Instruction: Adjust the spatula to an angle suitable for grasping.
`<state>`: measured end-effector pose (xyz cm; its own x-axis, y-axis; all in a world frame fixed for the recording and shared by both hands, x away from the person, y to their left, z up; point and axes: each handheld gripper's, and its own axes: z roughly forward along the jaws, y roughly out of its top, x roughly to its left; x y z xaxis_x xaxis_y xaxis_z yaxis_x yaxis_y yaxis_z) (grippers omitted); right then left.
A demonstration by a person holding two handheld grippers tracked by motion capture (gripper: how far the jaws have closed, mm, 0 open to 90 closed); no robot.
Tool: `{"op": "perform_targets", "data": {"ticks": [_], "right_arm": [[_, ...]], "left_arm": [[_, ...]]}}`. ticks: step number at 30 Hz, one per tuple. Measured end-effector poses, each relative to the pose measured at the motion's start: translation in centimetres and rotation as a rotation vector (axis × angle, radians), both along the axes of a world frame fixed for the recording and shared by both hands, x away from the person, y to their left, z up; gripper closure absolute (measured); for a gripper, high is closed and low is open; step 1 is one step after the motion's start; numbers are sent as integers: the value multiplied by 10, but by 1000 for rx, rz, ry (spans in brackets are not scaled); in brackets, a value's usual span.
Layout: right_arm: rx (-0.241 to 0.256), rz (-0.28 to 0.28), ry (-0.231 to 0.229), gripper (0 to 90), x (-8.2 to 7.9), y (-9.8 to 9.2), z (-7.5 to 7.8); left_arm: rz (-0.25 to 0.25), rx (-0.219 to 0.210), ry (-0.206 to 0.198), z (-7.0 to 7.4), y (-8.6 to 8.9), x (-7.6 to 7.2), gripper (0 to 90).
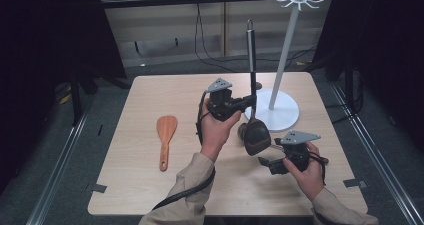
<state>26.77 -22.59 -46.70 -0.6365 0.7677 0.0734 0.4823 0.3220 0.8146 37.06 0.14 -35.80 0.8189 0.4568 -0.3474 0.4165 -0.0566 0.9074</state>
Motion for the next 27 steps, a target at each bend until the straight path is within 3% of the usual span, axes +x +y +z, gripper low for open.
{"op": "perform_targets", "data": {"ticks": [7, 27], "right_arm": [[1, 2, 4, 56, -5, -3, -1], [-15, 5, 19, 56, -10, -10, -5]], "left_arm": [[-32, 16, -6, 1, -15, 5, 881], [-106, 11, -16, 7, -45, 12, 880]]}}
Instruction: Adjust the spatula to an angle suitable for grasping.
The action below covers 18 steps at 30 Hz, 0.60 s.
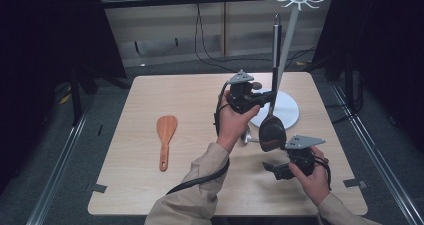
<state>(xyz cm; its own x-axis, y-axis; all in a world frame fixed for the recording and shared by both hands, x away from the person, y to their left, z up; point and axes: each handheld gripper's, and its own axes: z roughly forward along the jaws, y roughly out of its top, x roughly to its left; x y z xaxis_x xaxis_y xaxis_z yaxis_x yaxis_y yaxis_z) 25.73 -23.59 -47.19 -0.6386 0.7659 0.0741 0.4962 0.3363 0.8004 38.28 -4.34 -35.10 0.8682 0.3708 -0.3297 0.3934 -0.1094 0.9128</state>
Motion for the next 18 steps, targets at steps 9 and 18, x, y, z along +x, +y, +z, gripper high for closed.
{"op": "perform_targets", "data": {"ticks": [9, 18], "right_arm": [[-1, 15, 13, 56, 0, 2, -2], [-3, 22, 15, 56, 0, 3, -3]], "left_arm": [[-4, 3, -8, 4, -6, 4, 881], [-19, 12, -21, 8, -14, 8, 880]]}}
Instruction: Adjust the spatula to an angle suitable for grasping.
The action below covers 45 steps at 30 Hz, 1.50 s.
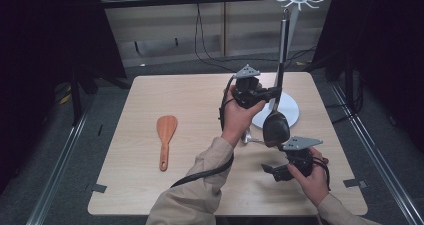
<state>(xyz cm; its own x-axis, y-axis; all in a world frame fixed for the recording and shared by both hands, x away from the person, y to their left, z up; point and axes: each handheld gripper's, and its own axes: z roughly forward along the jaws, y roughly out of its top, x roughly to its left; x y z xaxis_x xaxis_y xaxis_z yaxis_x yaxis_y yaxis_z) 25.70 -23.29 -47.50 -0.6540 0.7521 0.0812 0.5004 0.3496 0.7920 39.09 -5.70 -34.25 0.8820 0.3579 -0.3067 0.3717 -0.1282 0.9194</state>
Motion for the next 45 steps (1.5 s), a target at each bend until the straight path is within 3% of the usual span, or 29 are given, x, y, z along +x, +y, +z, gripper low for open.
{"op": "perform_targets", "data": {"ticks": [24, 35, 45], "right_arm": [[1, 14, 6, 59, 1, 0, 0], [4, 21, 2, 59, 1, 0, 1], [-1, 37, 9, 59, 1, 3, 1]], "left_arm": [[-45, 15, -16, 5, -23, 5, 880], [-25, 12, 10, -1, -26, 9, 879], [6, 0, -5, -8, -26, 15, 866]]}}
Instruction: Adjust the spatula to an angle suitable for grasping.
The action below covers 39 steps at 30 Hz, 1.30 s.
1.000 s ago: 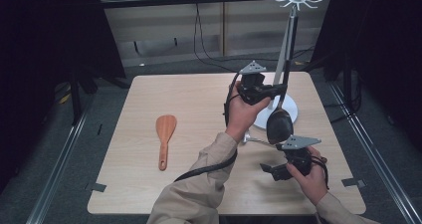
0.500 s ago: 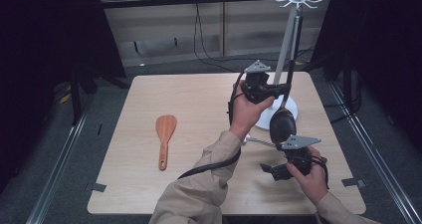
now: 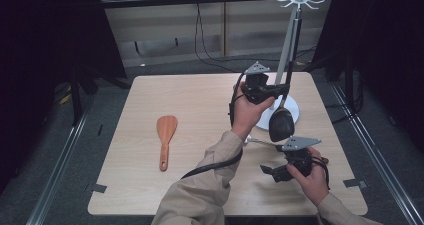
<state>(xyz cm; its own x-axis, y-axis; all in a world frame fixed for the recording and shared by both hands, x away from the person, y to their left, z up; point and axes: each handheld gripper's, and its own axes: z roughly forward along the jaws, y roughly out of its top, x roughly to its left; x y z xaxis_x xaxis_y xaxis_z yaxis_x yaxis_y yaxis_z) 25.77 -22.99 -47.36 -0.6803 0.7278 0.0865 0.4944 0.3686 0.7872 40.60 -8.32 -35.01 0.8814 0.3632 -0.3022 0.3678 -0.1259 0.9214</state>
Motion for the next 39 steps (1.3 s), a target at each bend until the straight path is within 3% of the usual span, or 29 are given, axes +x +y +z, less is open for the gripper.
{"op": "perform_targets", "data": {"ticks": [6, 19, 31, 33, 36, 39], "right_arm": [[2, 8, -3, 59, 0, 1, 0], [2, 18, -15, 60, 0, 1, 3], [-2, 15, -27, 59, 0, 0, 4], [2, 14, -28, 59, 1, -1, 4], [8, 5, -30, 60, 1, -2, 5], [9, -12, -50, 60, 2, -4, 6]], "left_arm": [[21, -10, 0, -4, -2, 4, 855], [71, -36, -44, -13, -6, 16, 801], [96, -12, -90, -12, -2, 19, 700], [100, -33, -90, -12, -1, 19, 701], [114, -31, -120, -10, 1, 18, 635], [112, -27, -127, -8, 3, 18, 631]]}}
